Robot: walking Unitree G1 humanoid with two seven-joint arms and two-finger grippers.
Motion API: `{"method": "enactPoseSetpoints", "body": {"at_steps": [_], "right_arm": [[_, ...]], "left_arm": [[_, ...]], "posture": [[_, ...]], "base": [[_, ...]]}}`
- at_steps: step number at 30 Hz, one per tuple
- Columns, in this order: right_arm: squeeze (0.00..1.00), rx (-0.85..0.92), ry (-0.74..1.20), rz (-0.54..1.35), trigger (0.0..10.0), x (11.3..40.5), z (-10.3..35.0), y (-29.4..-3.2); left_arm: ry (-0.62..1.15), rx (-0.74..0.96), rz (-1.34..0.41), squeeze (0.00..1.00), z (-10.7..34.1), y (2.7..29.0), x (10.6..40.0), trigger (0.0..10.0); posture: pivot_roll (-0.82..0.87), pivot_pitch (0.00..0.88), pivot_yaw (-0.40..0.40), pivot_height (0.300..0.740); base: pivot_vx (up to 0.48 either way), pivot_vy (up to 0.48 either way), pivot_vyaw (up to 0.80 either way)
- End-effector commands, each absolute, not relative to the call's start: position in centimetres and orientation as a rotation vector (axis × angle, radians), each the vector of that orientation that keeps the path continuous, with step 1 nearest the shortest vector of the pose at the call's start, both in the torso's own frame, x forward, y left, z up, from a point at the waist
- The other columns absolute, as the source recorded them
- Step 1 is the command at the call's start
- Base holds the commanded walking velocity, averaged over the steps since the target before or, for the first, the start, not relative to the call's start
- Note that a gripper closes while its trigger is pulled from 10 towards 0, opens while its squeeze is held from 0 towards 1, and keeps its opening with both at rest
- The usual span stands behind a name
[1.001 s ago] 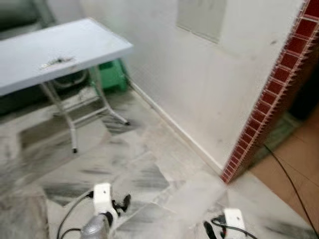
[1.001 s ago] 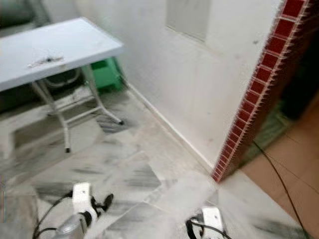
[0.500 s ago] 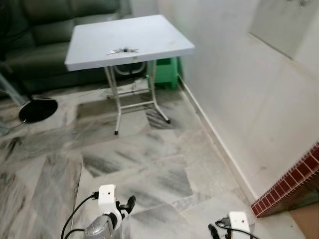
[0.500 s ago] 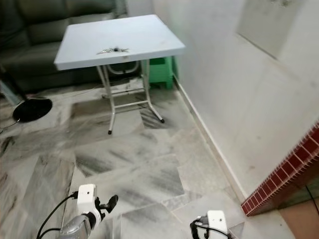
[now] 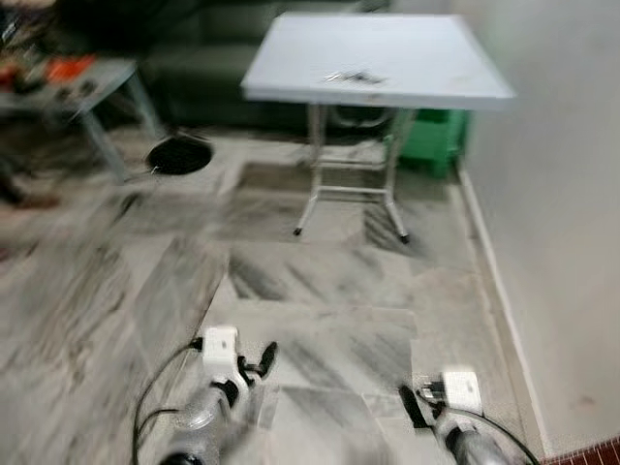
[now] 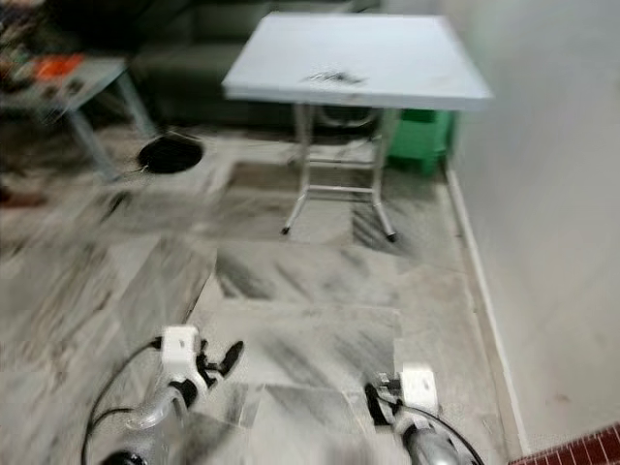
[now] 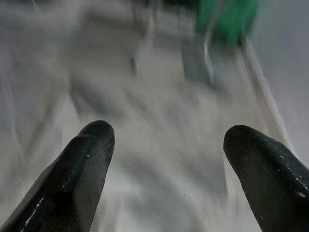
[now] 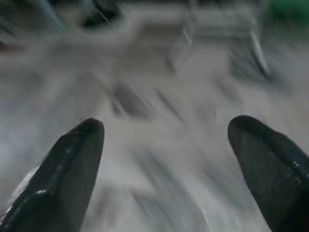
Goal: Hang keys on a hook
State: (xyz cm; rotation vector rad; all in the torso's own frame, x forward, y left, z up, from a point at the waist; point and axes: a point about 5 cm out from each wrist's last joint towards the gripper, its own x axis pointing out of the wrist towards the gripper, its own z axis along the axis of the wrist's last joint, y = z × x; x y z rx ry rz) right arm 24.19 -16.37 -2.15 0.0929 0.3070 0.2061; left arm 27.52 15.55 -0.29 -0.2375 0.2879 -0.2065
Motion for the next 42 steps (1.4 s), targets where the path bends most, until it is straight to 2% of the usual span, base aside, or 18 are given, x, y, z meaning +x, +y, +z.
{"method": "enactPoseSetpoints", "body": {"at_steps": [1,3,4,9,19,33,42], "right_arm": [[0.00,0.102,0.260,0.184,10.0,24.1,-1.6,-17.3],[0.00,0.120,0.232,0.183,10.0,24.3,-1.2,-17.3],[0.00,0.123,0.144,0.186,10.0,25.0,0.3,-17.1],[0.00,0.147,-0.026,0.177,10.0,26.2,3.6,-17.0],[0.00,0.169,-0.189,0.158,10.0,25.7,7.4,-16.9],[0.00,0.205,-0.171,0.120,10.0,26.8,8.7,-17.0],[0.00,0.205,-0.192,0.148,10.0,27.3,9.8,-16.7]], "left_arm": [[0.218,-0.263,-0.212,0.00,0.7,15.4,28.0,10.0],[0.196,-0.269,-0.208,0.00,1.0,15.5,28.3,10.0],[0.146,-0.247,-0.207,0.00,2.1,15.5,28.9,10.0],[0.034,-0.226,-0.231,0.00,4.3,14.8,29.9,10.0],[-0.103,-0.210,-0.265,0.00,7.6,13.4,30.1,10.0],[-0.044,-0.266,-0.245,0.00,8.5,13.9,30.8,10.0],[-0.087,-0.283,-0.268,0.00,9.4,14.6,30.0,10.0]], "posture": [[-0.05,0.018,-0.005,0.740],[-0.05,0.018,-0.005,0.740],[-0.05,0.014,-0.003,0.740],[-0.05,0.008,-0.001,0.740],[-0.04,0.000,0.006,0.740],[-0.03,0.000,0.030,0.740],[-0.03,0.000,0.023,0.740]], "base": [[0.000,0.000,0.80],[0.000,0.000,0.00],[0.000,0.000,0.00],[0.000,0.000,0.00],[0.000,0.000,0.00],[0.000,0.000,0.00],[0.000,0.000,0.00]]}}
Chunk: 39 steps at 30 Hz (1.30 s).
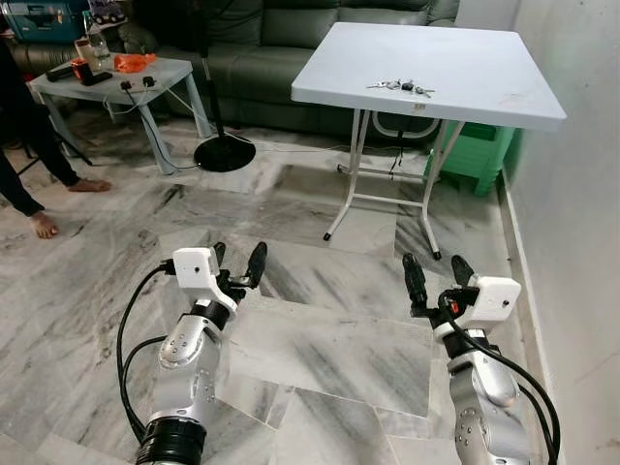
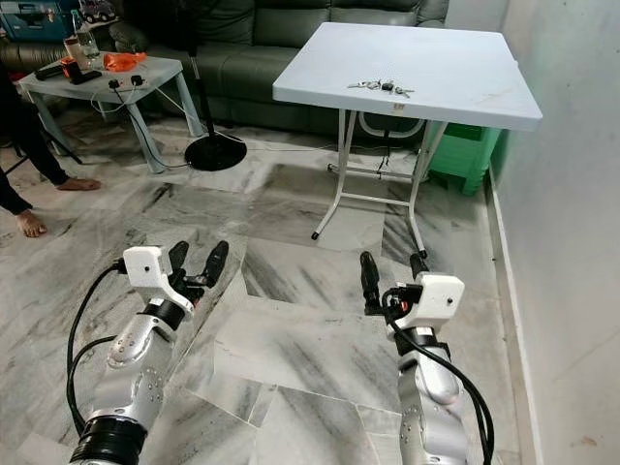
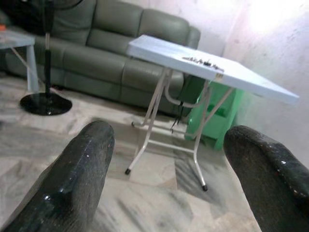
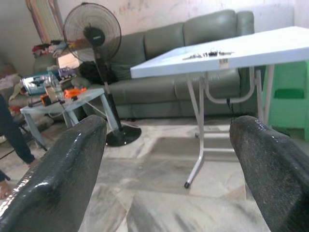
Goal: Hang keys on a hook
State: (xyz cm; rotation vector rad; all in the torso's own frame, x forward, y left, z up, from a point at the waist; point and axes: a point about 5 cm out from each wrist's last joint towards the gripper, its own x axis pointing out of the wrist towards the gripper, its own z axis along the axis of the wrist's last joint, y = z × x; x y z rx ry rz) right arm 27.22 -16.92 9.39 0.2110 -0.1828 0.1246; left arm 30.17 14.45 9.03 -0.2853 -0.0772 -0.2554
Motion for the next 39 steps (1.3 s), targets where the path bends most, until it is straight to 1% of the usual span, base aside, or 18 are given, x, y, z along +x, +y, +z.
{"method": "enactPoseSetpoints", "body": {"at_steps": [1,3,5,9,11,13,16,22,23,26,28,32,39], "right_arm": [[0.00,0.194,-0.199,0.160,10.0,27.2,10.0,-16.6],[0.00,0.175,-0.208,0.184,10.0,26.9,10.2,-16.4],[0.00,0.170,-0.241,0.209,10.0,26.4,10.9,-16.2],[0.00,0.145,-0.230,0.222,10.0,25.5,10.6,-16.4],[0.00,0.132,-0.193,0.216,10.0,24.6,9.8,-17.1],[0.00,0.136,-0.182,0.211,10.0,24.3,9.6,-17.4],[0.00,0.161,-0.174,0.192,10.0,24.4,9.7,-17.6],[0.00,0.224,-0.198,0.179,10.0,24.8,10.6,-17.2],[0.00,0.236,-0.207,0.186,10.0,24.7,11.0,-17.0],[0.00,0.230,-0.197,0.196,10.0,24.6,10.9,-17.0],[0.00,0.175,-0.181,0.226,10.0,24.6,10.5,-17.0],[0.00,0.172,-0.183,0.223,10.0,25.1,10.7,-17.3],[0.00,0.163,-0.206,0.210,10.0,25.8,11.6,-17.8]], "left_arm": [[-0.099,-0.283,-0.273,0.00,9.6,14.7,29.9,10.0],[-0.120,-0.286,-0.289,0.00,9.9,14.8,29.6,10.0],[-0.161,-0.324,-0.302,0.00,10.8,14.9,28.9,10.0],[-0.164,-0.319,-0.317,0.00,10.6,15.3,27.9,10.0],[-0.095,-0.320,-0.300,0.00,9.1,16.2,26.9,10.0],[-0.084,-0.309,-0.298,0.00,8.8,16.4,26.5,10.0],[-0.061,-0.324,-0.296,0.00,8.9,16.5,26.6,10.0],[-0.057,-0.333,-0.274,0.00,9.3,16.6,27.3,10.0],[-0.070,-0.322,-0.299,0.00,9.8,16.4,27.3,10.0],[-0.064,-0.321,-0.301,0.00,9.8,16.4,27.4,10.0],[-0.054,-0.316,-0.305,0.00,9.7,16.6,27.6,10.0],[-0.053,-0.302,-0.326,0.00,9.9,16.6,28.0,10.0],[-0.055,-0.323,-0.308,0.00,10.2,16.5,29.0,10.0]], "posture": [[-0.03,0.000,0.023,0.740],[-0.03,0.000,0.023,0.740],[-0.03,0.000,0.021,0.740],[-0.03,0.000,0.021,0.740],[-0.03,0.000,0.023,0.740],[-0.04,0.000,0.026,0.740],[-0.03,0.000,0.026,0.740],[-0.04,0.000,0.027,0.740],[-0.04,0.000,0.027,0.740],[-0.04,0.000,0.025,0.740],[-0.04,0.000,0.023,0.740],[-0.04,0.000,0.022,0.740],[-0.03,0.000,0.022,0.740]], "base": [[0.000,0.000,0.00],[0.000,0.000,0.00],[0.000,0.000,0.00],[0.000,0.000,0.00],[0.000,0.000,0.00],[0.000,0.000,0.00],[0.000,0.000,0.00],[0.000,0.000,0.00],[0.000,0.000,0.00],[0.000,0.000,0.00],[0.000,0.000,0.00],[0.000,0.000,0.00],[0.000,0.000,0.00]]}}
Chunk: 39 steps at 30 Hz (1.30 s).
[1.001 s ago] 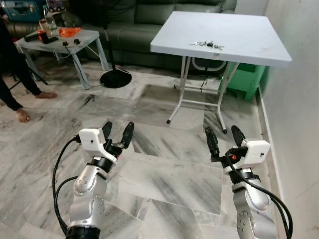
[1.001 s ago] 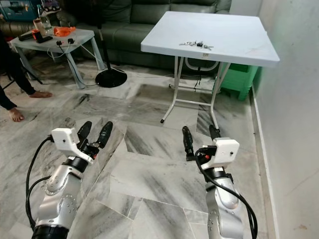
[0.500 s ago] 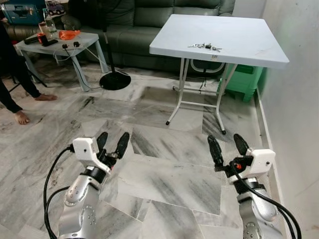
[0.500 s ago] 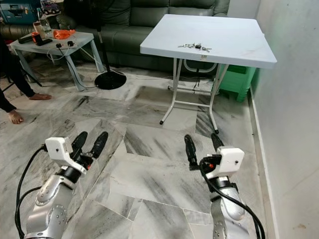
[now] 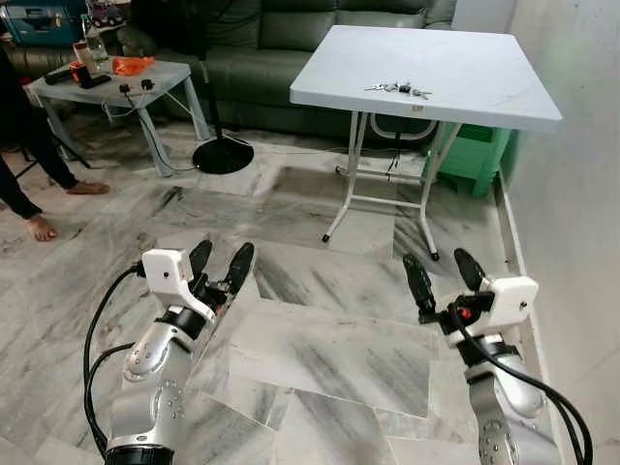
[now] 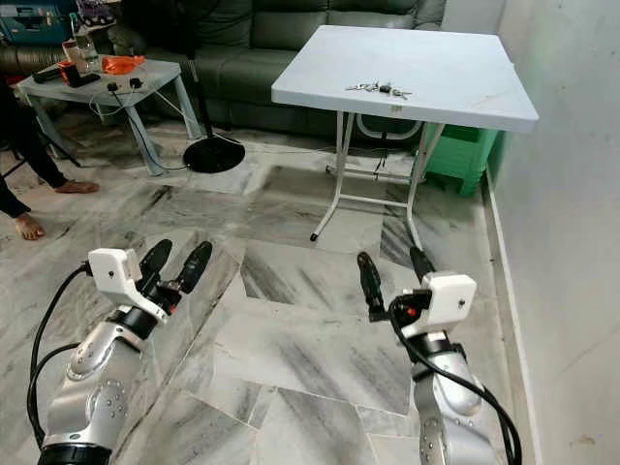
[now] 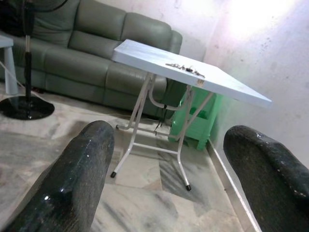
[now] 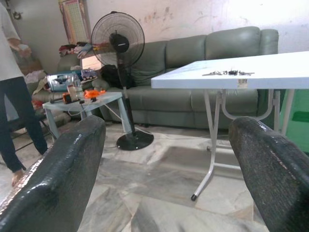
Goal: Hang keys on a hook
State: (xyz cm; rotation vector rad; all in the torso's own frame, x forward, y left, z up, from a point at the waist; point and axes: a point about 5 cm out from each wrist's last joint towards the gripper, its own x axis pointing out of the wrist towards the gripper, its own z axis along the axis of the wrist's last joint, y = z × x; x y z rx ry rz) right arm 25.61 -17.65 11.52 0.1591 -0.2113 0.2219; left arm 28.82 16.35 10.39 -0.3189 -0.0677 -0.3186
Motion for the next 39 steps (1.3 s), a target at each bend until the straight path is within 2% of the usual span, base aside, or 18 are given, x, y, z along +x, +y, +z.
{"method": "enactPoseSetpoints", "body": {"at_steps": [1,6,15,39], "right_arm": [[0.00,0.164,-0.208,0.210,10.0,25.8,11.6,-17.8],[0.00,0.167,-0.210,0.208,10.0,25.8,11.6,-17.7],[0.00,0.165,-0.211,0.194,10.0,26.0,11.6,-18.0],[0.00,0.154,-0.216,0.194,10.0,26.0,11.8,-18.3]], "left_arm": [[-0.058,-0.326,-0.303,0.00,10.2,16.4,29.1,10.0],[-0.062,-0.334,-0.304,0.00,10.3,16.0,29.3,10.0],[-0.031,-0.328,-0.321,0.00,9.7,15.6,29.2,10.0],[-0.024,-0.322,-0.338,0.00,9.6,15.3,29.7,10.0]], "posture": [[-0.03,0.000,0.022,0.740],[-0.03,0.000,0.022,0.740],[-0.04,0.000,0.025,0.740],[-0.05,0.000,0.026,0.740]], "base": [[0.000,0.000,0.00],[0.000,0.000,0.00],[0.255,0.000,0.00],[0.325,0.000,0.00]]}}
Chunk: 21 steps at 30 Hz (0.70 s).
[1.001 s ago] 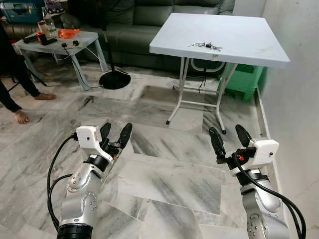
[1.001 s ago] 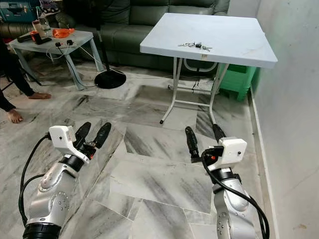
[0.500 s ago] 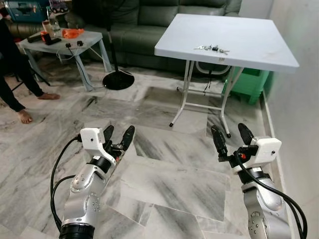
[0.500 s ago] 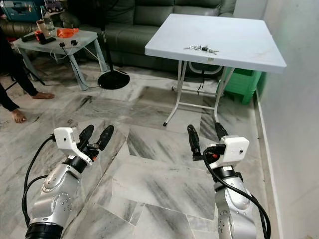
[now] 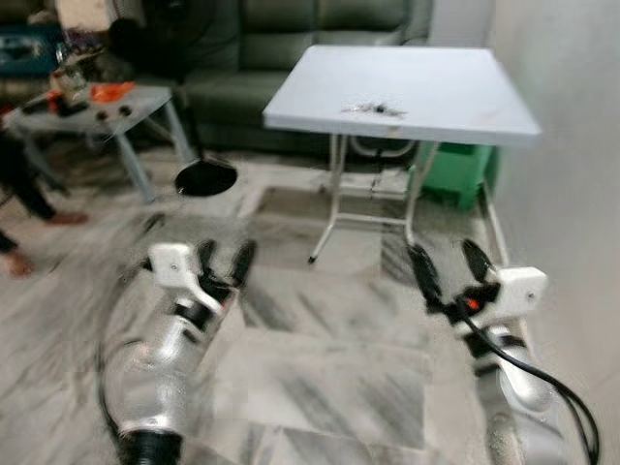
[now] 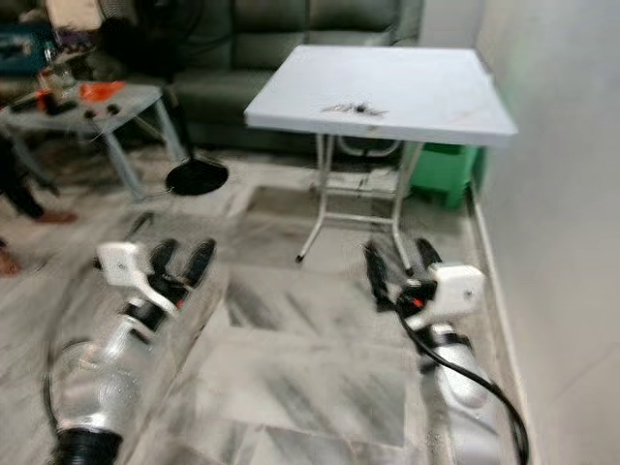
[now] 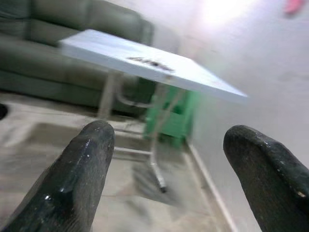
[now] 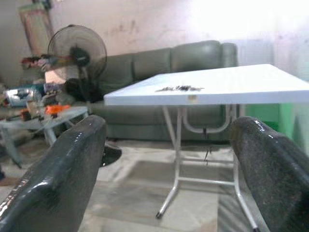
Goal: Hang keys on a hook
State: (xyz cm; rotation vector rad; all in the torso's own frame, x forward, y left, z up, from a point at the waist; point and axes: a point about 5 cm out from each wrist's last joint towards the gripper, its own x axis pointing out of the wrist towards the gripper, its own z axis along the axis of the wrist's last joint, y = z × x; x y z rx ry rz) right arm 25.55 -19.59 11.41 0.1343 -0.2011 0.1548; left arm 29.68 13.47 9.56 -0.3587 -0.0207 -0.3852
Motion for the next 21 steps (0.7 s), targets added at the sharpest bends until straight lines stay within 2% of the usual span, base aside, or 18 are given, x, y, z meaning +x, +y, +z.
{"method": "enactPoseSetpoints", "body": {"at_steps": [1,21], "right_arm": [[0.00,0.153,-0.216,0.194,10.0,25.95,11.76,-18.32],[0.00,0.149,-0.216,0.200,10.0,26.06,11.80,-18.41]], "left_arm": [[-0.025,-0.321,-0.337,0.00,9.65,15.27,29.73,10.0],[-0.027,-0.325,-0.343,0.00,9.60,15.20,29.85,10.0]], "posture": [[-0.05,0.000,0.026,0.740],[-0.05,0.000,0.025,0.740]], "base": [[0.337,0.000,0.00],[0.340,0.000,0.00]]}}
